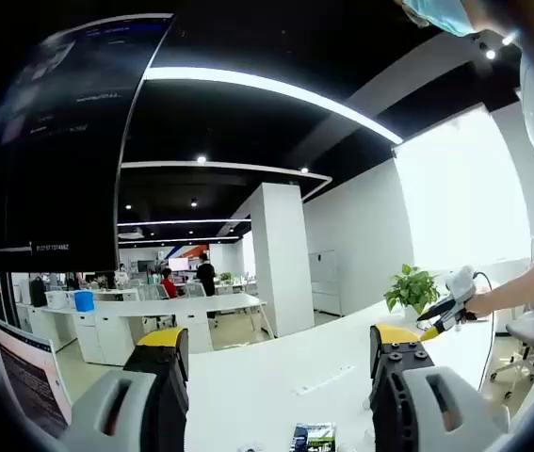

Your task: Arrange the skincare products in the storage area until every visible bottle or jar stands upright without overlapping.

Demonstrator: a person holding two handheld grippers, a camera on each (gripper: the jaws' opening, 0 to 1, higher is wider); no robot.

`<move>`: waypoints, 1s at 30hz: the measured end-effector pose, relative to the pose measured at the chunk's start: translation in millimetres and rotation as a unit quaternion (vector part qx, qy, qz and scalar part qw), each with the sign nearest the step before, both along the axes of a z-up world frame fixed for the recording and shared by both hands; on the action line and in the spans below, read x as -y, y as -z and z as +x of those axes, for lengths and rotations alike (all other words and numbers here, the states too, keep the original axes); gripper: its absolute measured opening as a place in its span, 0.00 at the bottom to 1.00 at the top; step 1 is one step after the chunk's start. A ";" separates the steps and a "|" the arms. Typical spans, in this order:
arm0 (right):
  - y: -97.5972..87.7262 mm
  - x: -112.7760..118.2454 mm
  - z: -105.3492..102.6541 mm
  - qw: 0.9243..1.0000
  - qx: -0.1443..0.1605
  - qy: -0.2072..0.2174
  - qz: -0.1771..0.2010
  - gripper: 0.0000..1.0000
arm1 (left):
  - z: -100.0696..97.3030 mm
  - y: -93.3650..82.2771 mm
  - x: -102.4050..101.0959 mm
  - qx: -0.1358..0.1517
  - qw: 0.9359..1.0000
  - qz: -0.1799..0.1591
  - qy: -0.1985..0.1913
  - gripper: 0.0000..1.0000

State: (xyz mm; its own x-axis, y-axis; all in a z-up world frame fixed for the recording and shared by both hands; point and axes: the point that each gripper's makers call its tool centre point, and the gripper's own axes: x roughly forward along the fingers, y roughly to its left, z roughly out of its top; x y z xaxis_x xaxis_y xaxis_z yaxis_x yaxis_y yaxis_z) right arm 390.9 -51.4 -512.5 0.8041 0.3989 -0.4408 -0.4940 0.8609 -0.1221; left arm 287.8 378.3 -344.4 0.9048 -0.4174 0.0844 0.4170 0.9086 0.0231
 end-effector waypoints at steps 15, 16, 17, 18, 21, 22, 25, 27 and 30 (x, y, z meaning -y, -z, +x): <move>49.1 5.0 5.9 0.997 -0.062 -0.031 -0.035 0.62 | -2.1 -6.4 0.0 0.003 1.000 0.010 -0.001 0.82; 48.0 3.8 5.5 0.997 -0.061 -0.030 -0.029 0.62 | -2.9 -6.5 -0.4 0.002 1.000 0.011 -0.002 0.82; 44.1 -0.1 4.2 0.998 -0.056 -0.031 -0.016 0.62 | -3.4 -6.4 -0.9 0.001 1.000 0.012 -0.002 0.82; 35.5 -6.9 3.3 0.999 -0.045 -0.030 0.005 0.62 | -3.8 -6.3 -1.4 0.001 1.000 0.013 -0.003 0.82; 1.0 -22.8 -1.1 0.998 0.010 -0.037 0.042 0.62 | -5.5 -8.1 -3.4 0.001 1.000 0.013 -0.006 0.82; -9.6 -28.0 -3.5 0.997 0.026 -0.043 0.052 0.62 | -5.9 -8.6 -3.6 0.002 1.000 0.011 -0.006 0.82; -38.4 -36.8 -9.9 0.994 0.065 -0.043 0.076 0.65 | -6.9 -8.1 -2.2 0.001 1.000 0.008 -0.003 0.82; -51.5 -38.6 -12.1 0.992 0.079 -0.040 0.088 0.65 | -7.7 -6.8 -1.2 0.000 1.000 0.007 -0.003 0.82; -75.3 -39.7 -16.6 0.987 0.115 -0.031 0.103 0.65 | -9.7 -6.4 1.5 0.002 1.000 -0.001 0.002 0.82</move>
State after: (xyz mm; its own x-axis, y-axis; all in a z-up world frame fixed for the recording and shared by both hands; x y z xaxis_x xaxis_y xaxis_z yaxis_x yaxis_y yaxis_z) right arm 374.2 -11.8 -437.3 0.8444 0.5133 -0.1537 -0.5266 0.8479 -0.0616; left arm 278.1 376.8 -338.0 0.9032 -0.4201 0.0884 0.4197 0.9074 0.0234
